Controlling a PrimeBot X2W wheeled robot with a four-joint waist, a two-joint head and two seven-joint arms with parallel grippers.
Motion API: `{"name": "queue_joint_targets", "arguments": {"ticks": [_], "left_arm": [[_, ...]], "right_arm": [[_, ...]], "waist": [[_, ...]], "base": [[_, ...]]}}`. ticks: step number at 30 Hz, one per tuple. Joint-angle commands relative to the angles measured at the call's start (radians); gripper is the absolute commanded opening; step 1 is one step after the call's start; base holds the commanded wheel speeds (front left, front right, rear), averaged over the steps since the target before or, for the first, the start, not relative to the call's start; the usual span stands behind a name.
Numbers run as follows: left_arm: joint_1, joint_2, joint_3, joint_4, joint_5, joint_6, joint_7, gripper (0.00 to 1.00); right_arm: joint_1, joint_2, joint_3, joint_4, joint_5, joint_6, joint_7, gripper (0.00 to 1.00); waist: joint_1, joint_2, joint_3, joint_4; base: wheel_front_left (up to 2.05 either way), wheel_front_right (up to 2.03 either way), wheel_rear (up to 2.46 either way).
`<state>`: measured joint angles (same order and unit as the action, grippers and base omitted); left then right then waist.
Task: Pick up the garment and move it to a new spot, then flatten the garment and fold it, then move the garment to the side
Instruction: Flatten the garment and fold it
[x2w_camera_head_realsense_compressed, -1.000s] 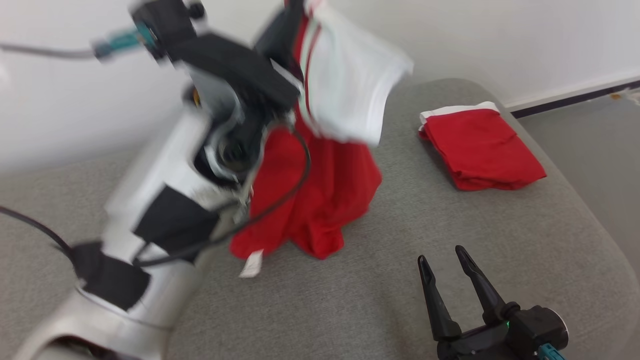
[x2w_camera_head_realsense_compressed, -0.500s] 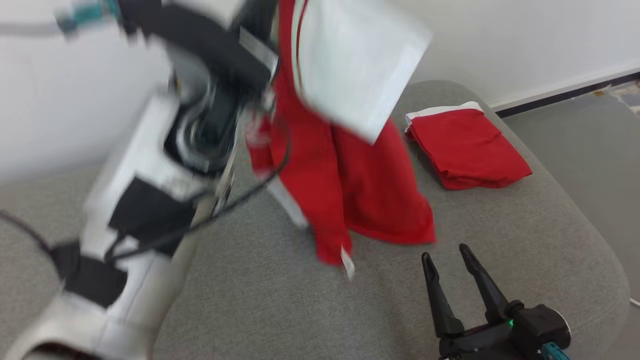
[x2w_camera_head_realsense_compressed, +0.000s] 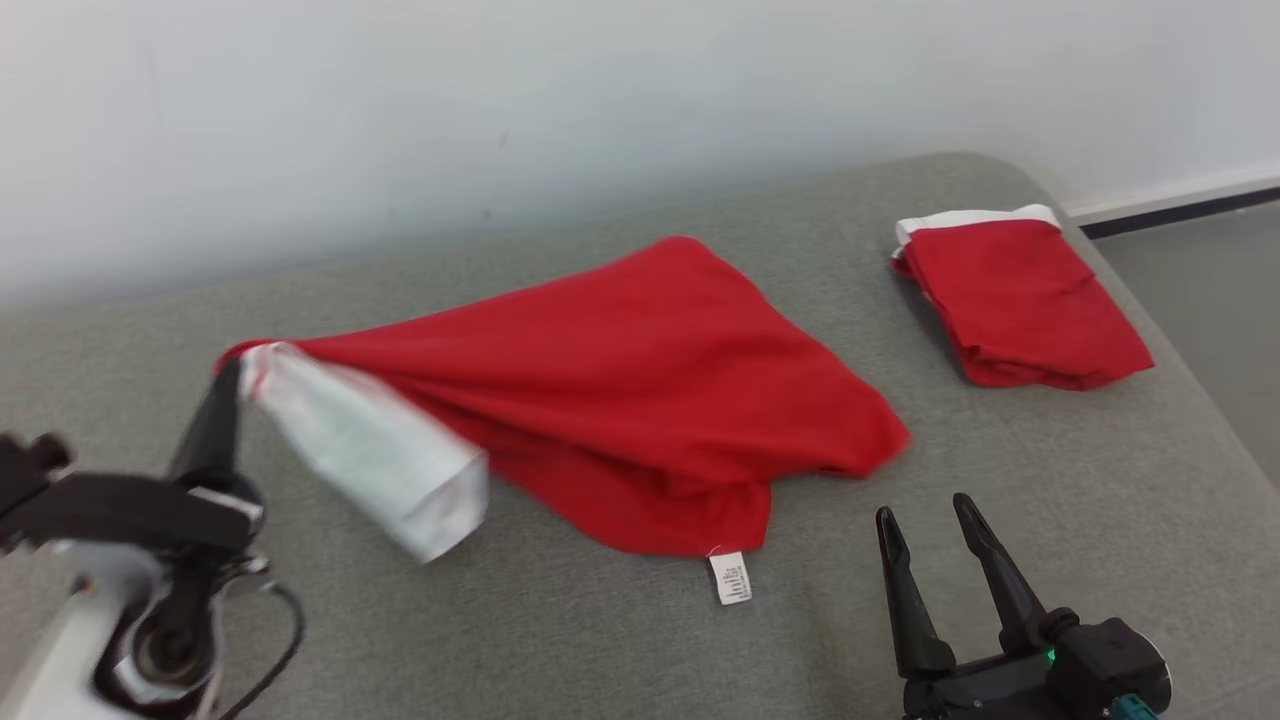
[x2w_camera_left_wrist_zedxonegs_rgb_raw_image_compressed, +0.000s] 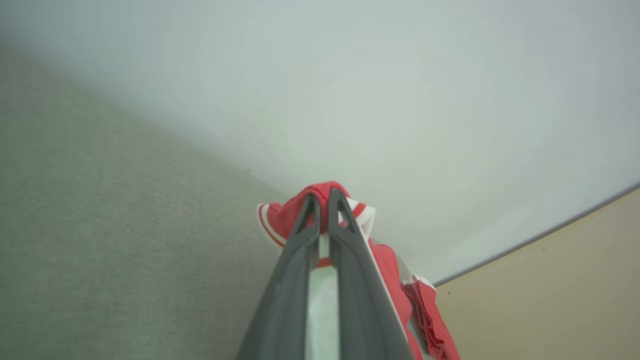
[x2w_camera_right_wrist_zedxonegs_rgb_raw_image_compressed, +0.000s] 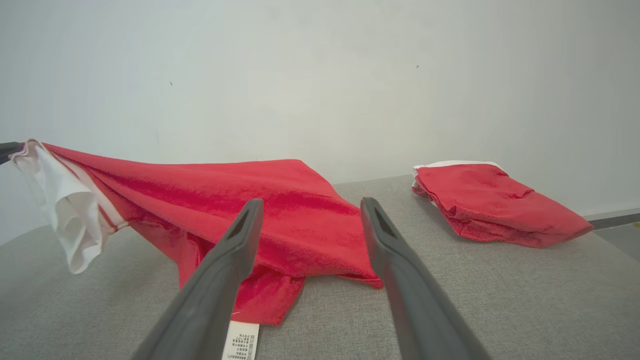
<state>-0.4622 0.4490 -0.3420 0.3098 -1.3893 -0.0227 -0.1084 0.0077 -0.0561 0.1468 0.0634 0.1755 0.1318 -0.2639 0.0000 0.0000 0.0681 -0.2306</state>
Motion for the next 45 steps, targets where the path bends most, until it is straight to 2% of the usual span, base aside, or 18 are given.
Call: {"name": "queue_joint_targets", "arguments": {"ticks": [1,7,10,13,14,15,16,17,18,21,25,30,37,45], "left_arm": [[0.054,0.031,0.036,-0.033,-0.012,0.017,-0.033,0.00],[0.184,0.086,0.106,-0.081,-0.054,0.077,-0.052,0.00],[0.243,0.120,0.123,-0.088,-0.025,0.107,-0.083,0.00],[0.286,0.114,0.144,-0.096,0.000,0.124,-0.118,0.00],[0.297,0.113,0.150,-0.099,0.017,0.127,-0.128,0.05],[0.308,0.111,0.153,-0.101,0.035,0.128,-0.136,0.24],[0.318,0.107,0.156,-0.105,0.056,0.130,-0.143,0.48],[0.324,0.100,0.159,-0.109,0.086,0.131,-0.149,0.97],[0.325,0.094,0.165,-0.115,0.116,0.132,-0.153,1.00],[0.339,0.058,0.207,-0.145,0.249,0.134,-0.156,1.00],[0.377,-0.016,0.254,-0.210,0.489,0.131,-0.156,1.00],[0.456,-0.127,0.248,-0.267,0.709,0.120,-0.156,1.00],[0.529,-0.237,0.201,-0.262,0.834,0.087,-0.157,1.00],[0.518,-0.280,0.173,-0.223,0.890,0.045,-0.156,1.00]], "right_arm": [[0.003,0.001,0.000,-0.001,-0.004,-0.003,-0.001,1.00],[-0.002,0.000,0.000,-0.002,-0.008,-0.003,-0.001,1.00],[-0.003,-0.002,0.004,0.001,-0.008,-0.003,-0.001,1.00],[-0.003,-0.004,0.004,0.006,-0.006,-0.003,-0.001,1.00],[-0.002,-0.004,0.004,0.007,-0.006,-0.003,-0.001,1.00],[-0.001,-0.005,0.005,0.010,-0.005,-0.003,-0.001,1.00],[0.000,-0.006,0.007,0.014,-0.003,-0.003,-0.001,1.00],[0.002,-0.006,0.007,0.018,-0.001,-0.003,-0.001,1.00],[0.003,-0.007,0.010,0.023,0.001,-0.003,-0.001,1.00],[-0.002,-0.009,0.024,0.045,0.012,-0.003,-0.001,1.00],[-0.017,-0.015,0.052,0.088,0.031,-0.003,-0.001,1.00],[-0.055,-0.022,0.088,0.182,0.068,-0.003,-0.001,1.00],[-0.155,-0.039,0.132,0.401,0.131,-0.003,-0.001,1.00],[-0.262,-0.060,0.157,0.588,0.168,-0.003,-0.001,1.00]], "waist": [[0.0000,0.0000,0.013,0.036],[0.0000,0.0000,0.018,0.058],[0.0000,0.0000,0.019,0.064],[0.0000,0.0000,0.019,0.069],[0.0000,0.0000,0.018,0.072],[0.0000,0.0000,0.016,0.075],[0.0000,0.0000,0.014,0.078],[0.0000,0.0000,0.012,0.082],[0.0000,0.0000,0.011,0.085],[0.0000,0.0000,0.003,0.094],[0.0000,0.0000,-0.010,0.108],[0.0000,0.0000,-0.025,0.130],[0.0000,0.0000,-0.038,0.187],[0.0000,0.0000,-0.031,0.273]], "base": [[0.00,0.00,0.00],[0.00,0.00,0.00],[0.00,0.00,0.00],[0.00,0.00,0.00],[0.00,0.00,0.00],[0.00,0.00,0.00],[0.00,0.00,0.00],[0.00,0.00,0.00],[0.00,0.00,0.00],[0.00,0.00,0.00],[0.00,0.00,0.00],[0.00,0.00,0.00],[0.00,0.00,0.00],[0.00,0.00,0.00]]}}
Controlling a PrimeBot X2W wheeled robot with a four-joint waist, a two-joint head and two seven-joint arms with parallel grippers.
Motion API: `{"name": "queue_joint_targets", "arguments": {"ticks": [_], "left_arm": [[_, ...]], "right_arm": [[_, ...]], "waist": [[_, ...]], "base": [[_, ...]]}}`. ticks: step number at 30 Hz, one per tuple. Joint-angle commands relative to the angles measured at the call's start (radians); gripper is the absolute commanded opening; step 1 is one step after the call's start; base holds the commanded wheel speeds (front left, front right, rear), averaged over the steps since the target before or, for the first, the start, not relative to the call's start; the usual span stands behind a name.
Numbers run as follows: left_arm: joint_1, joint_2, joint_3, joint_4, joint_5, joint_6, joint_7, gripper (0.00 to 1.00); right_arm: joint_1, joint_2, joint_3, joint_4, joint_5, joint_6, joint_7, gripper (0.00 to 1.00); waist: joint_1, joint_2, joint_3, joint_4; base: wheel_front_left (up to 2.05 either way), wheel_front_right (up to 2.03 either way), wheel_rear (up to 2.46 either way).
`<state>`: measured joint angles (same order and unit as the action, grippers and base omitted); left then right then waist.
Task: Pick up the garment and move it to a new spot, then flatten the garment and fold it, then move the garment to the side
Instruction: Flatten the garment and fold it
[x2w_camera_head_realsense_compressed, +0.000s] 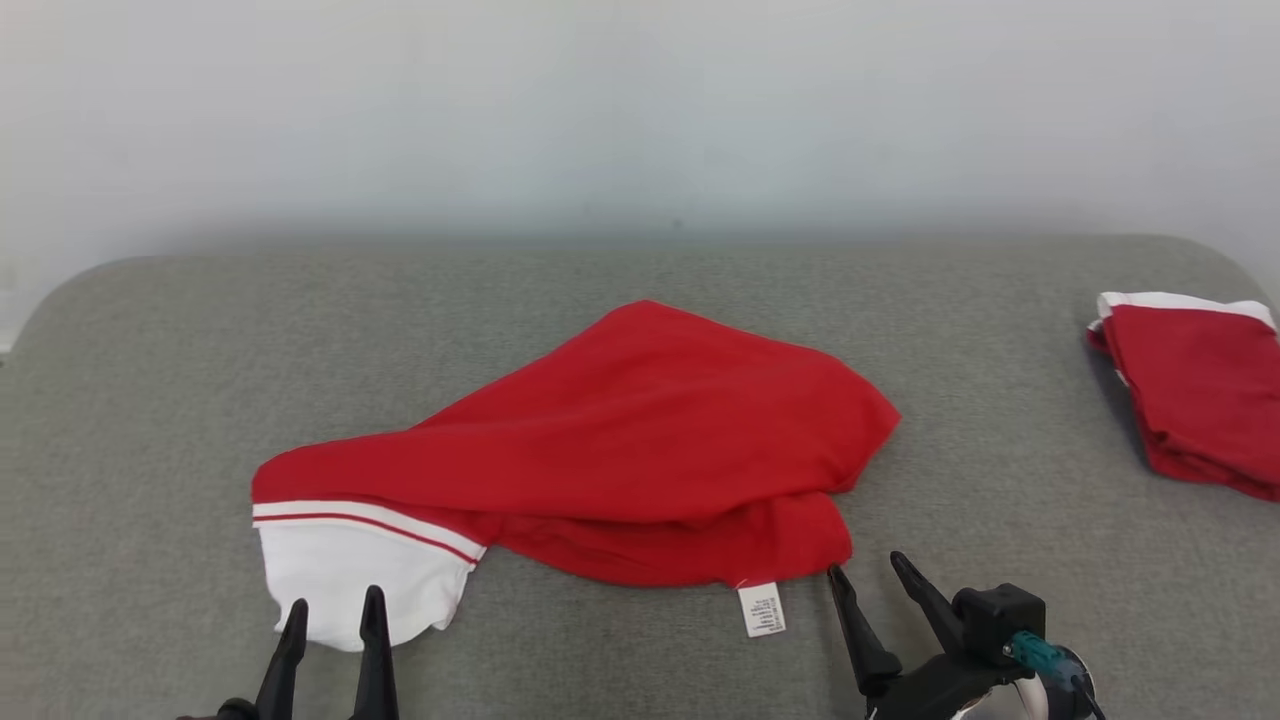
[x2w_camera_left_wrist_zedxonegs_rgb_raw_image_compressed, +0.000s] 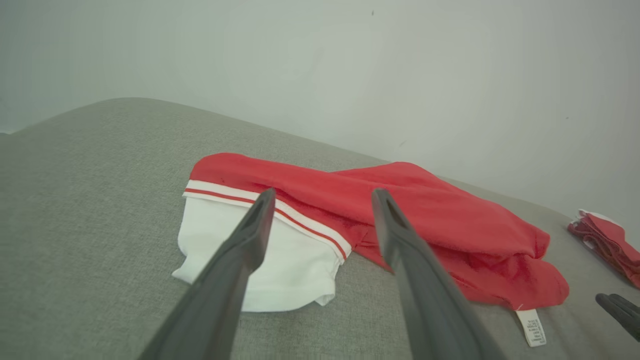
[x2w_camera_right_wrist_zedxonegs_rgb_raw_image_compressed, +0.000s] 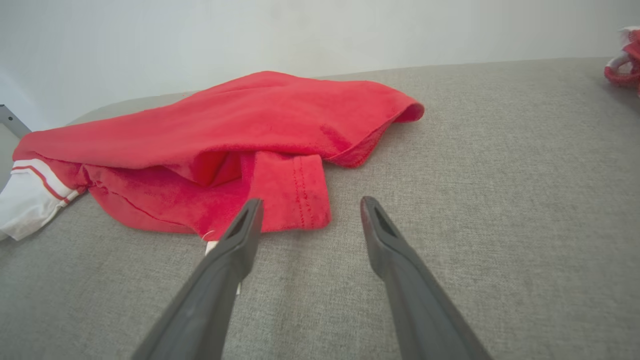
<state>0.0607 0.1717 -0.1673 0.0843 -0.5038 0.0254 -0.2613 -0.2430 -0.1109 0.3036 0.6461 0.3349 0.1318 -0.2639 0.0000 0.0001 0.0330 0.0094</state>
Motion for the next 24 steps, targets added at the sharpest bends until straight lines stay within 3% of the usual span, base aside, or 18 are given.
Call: {"name": "queue_joint_targets", "arguments": {"ticks": [1,12,13,14,16,24], "left_arm": [[-0.010,-0.007,0.000,0.006,0.008,-0.007,-0.004,1.00],[-0.021,-0.035,0.015,0.037,0.035,-0.039,-0.004,1.00],[-0.023,-0.040,0.019,0.042,0.041,-0.043,-0.004,1.00],[-0.023,-0.040,0.019,0.042,0.041,-0.043,-0.004,1.00],[-0.023,-0.044,0.022,0.047,0.044,-0.048,-0.004,1.00],[-0.012,-0.053,0.059,0.064,0.049,-0.056,-0.004,1.00]], "right_arm": [[-0.022,-0.008,0.002,0.023,0.013,-0.003,-0.001,1.00],[-0.100,-0.004,0.008,0.167,0.047,-0.003,-0.001,1.00],[-0.112,0.000,0.012,0.194,0.054,-0.003,-0.001,0.47],[-0.112,0.000,0.012,0.194,0.054,-0.003,-0.001,0.47],[-0.120,0.000,0.016,0.212,0.059,-0.003,-0.001,0.00],[-0.132,-0.055,-0.054,0.147,0.052,-0.003,-0.001,0.00]], "waist": [[0.0000,-0.0001,0.006,0.041],[0.0000,-0.0001,0.034,0.092],[0.0000,-0.0001,0.038,0.096],[0.0000,-0.0001,0.038,0.096],[0.0000,-0.0001,0.041,0.100],[0.0000,-0.0001,0.049,0.063]], "base": [[0.00,0.00,0.00],[0.00,0.00,0.00],[0.00,0.00,0.00],[0.00,0.00,0.00],[0.00,0.00,0.00],[0.00,0.00,0.00]]}}
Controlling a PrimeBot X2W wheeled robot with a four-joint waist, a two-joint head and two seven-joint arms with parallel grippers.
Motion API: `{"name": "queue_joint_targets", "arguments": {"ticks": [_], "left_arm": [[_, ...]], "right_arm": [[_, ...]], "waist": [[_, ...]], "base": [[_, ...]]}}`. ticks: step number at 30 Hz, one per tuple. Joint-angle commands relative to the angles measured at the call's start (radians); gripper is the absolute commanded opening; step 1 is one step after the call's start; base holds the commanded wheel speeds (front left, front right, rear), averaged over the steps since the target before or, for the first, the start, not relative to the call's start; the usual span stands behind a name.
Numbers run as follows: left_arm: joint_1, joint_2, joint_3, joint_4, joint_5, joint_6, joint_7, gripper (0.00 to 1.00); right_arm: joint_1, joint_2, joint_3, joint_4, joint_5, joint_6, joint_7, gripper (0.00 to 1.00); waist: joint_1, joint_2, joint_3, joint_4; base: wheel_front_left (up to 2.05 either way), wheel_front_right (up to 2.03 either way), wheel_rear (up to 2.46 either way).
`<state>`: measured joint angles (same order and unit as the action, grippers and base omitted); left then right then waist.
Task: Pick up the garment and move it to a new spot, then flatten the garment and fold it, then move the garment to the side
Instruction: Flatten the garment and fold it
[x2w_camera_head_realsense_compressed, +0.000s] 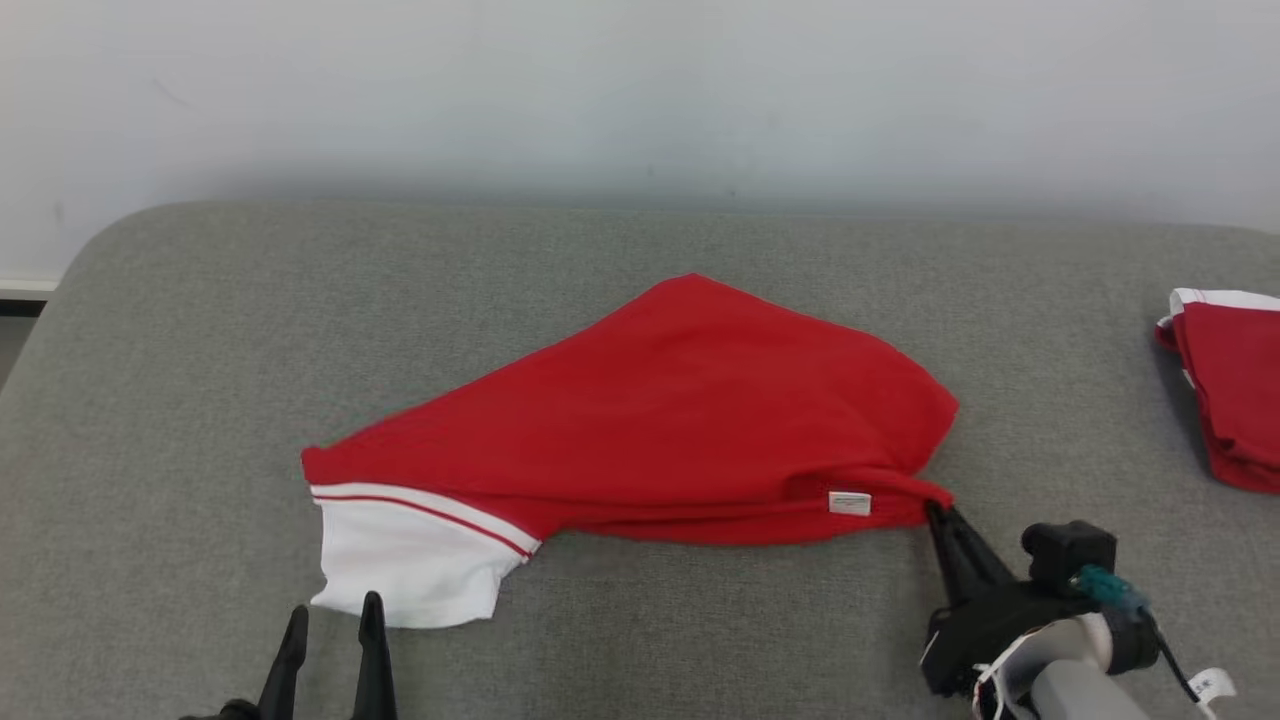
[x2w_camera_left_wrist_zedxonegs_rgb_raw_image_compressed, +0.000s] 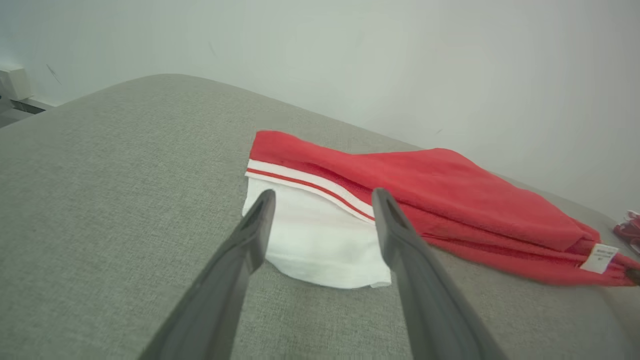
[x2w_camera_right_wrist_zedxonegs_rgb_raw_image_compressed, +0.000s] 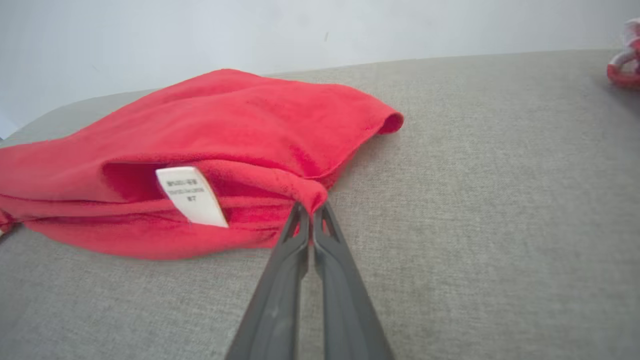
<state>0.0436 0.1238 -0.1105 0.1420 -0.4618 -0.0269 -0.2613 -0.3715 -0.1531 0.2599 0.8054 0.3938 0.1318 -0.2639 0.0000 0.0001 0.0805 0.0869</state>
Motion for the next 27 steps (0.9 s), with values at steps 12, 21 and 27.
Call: {"name": "queue_joint_targets", "arguments": {"ticks": [12,21,27], "left_arm": [[-0.121,0.009,-0.022,0.329,-0.039,0.009,0.129,1.00],[-0.167,0.010,-0.040,0.439,-0.053,-0.023,0.152,0.00],[-0.152,-0.030,0.009,0.260,-0.218,-0.085,0.114,0.00]], "right_arm": [[0.120,-0.046,-0.078,-0.173,-0.081,-0.003,-0.001,0.00],[0.114,-0.056,-0.061,-0.171,-0.068,-0.003,-0.001,0.00],[0.136,-0.072,-0.083,-0.232,-0.024,-0.003,-0.001,0.00]], "waist": [[0.0000,-0.0001,0.034,-0.101],[0.0000,-0.0001,0.030,-0.111],[0.0000,-0.0001,-0.008,-0.110]], "base": [[0.00,0.00,0.00],[0.00,0.00,0.00],[0.00,0.00,0.00]]}}
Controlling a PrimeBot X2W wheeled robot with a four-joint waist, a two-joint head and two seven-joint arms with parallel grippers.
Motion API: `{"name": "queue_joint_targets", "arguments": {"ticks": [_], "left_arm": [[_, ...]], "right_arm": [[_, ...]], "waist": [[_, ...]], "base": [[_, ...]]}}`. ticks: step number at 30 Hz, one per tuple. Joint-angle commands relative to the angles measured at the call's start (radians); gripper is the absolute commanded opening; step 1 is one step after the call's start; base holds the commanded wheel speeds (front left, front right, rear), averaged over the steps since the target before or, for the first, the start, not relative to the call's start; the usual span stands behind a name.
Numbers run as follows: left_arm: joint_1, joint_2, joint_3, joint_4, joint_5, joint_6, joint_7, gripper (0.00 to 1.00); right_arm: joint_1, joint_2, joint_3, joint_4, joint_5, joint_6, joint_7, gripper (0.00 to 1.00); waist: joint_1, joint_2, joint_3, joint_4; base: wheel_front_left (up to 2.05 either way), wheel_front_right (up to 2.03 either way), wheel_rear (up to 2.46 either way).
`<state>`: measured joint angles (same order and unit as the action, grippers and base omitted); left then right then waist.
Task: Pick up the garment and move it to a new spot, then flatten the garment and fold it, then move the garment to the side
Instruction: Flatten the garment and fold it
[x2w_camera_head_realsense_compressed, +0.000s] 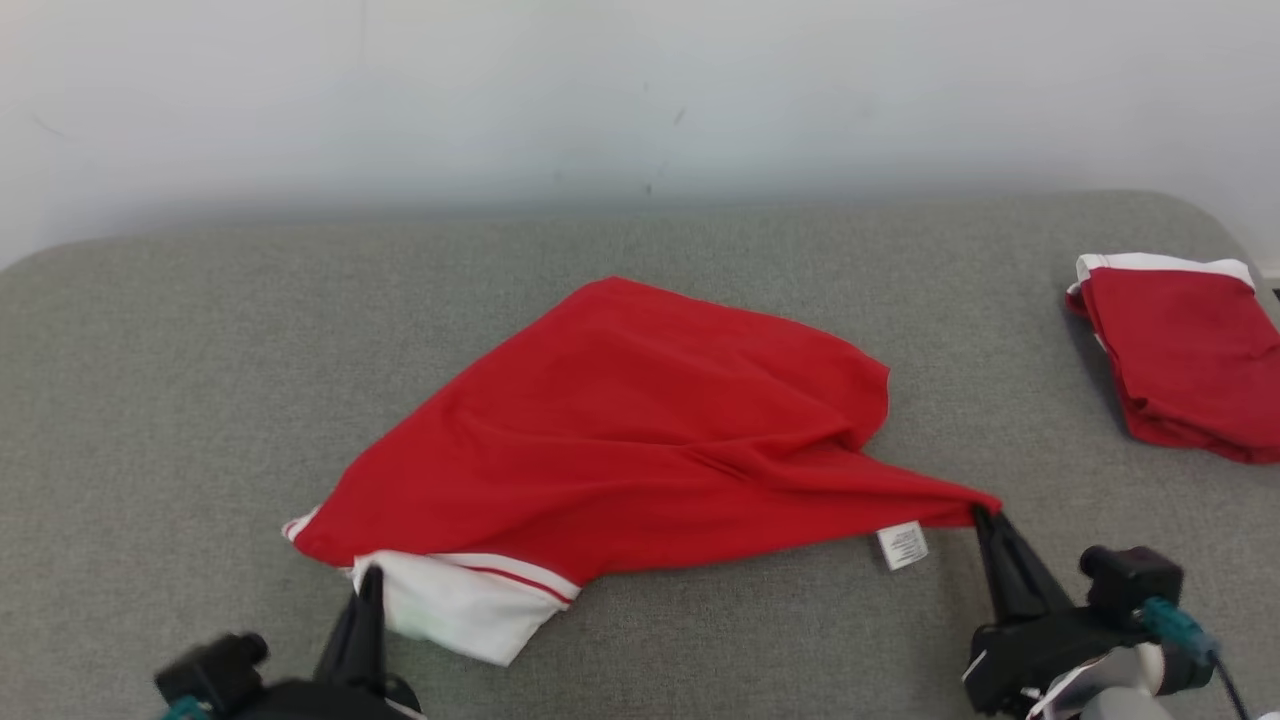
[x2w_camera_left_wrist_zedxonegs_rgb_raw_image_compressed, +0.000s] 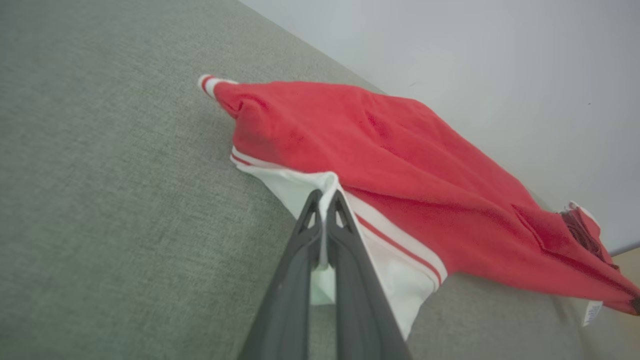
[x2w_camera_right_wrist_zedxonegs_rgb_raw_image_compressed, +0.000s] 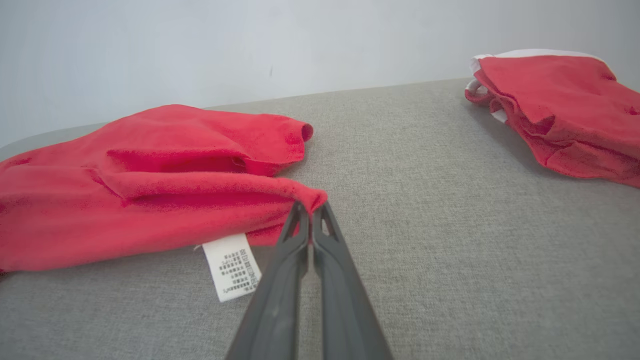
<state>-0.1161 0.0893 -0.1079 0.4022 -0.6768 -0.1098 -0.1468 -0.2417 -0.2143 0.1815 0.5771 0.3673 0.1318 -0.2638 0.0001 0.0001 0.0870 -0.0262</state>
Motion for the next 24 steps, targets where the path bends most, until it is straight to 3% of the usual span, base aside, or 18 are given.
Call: {"name": "queue_joint_targets", "arguments": {"ticks": [1,6,12,19,24], "left_arm": [[0.004,0.001,0.012,-0.055,-0.043,-0.008,0.010,0.00],[-0.038,0.019,0.060,-0.331,-0.220,-0.018,0.109,0.00],[-0.177,0.061,0.127,-0.545,-0.381,0.049,0.276,0.00],[-0.415,0.118,0.107,-0.599,-0.432,0.118,0.425,0.00],[-0.580,0.144,0.077,-0.565,-0.419,0.142,0.484,0.00]], "right_arm": [[0.007,-0.015,-0.008,-0.025,0.021,-0.003,-0.001,0.00],[-0.025,-0.069,-0.007,-0.125,0.098,-0.003,-0.001,0.00],[-0.127,-0.178,0.020,-0.209,0.200,-0.003,0.000,0.00],[-0.313,-0.310,0.061,-0.288,0.324,-0.003,0.088,0.00],[-0.434,-0.389,0.081,-0.338,0.385,-0.003,0.160,0.00]], "waist": [[-0.0001,-0.0001,-0.025,0.005],[-0.0001,-0.0001,-0.080,0.002],[-0.0001,-0.0001,-0.122,-0.010],[-0.0001,-0.0001,-0.171,-0.032],[-0.0001,-0.0001,-0.196,-0.045]], "base": [[0.00,0.00,0.00],[0.00,0.00,0.00],[0.00,0.00,0.00],[0.00,0.00,0.00],[0.00,0.00,0.00]]}}
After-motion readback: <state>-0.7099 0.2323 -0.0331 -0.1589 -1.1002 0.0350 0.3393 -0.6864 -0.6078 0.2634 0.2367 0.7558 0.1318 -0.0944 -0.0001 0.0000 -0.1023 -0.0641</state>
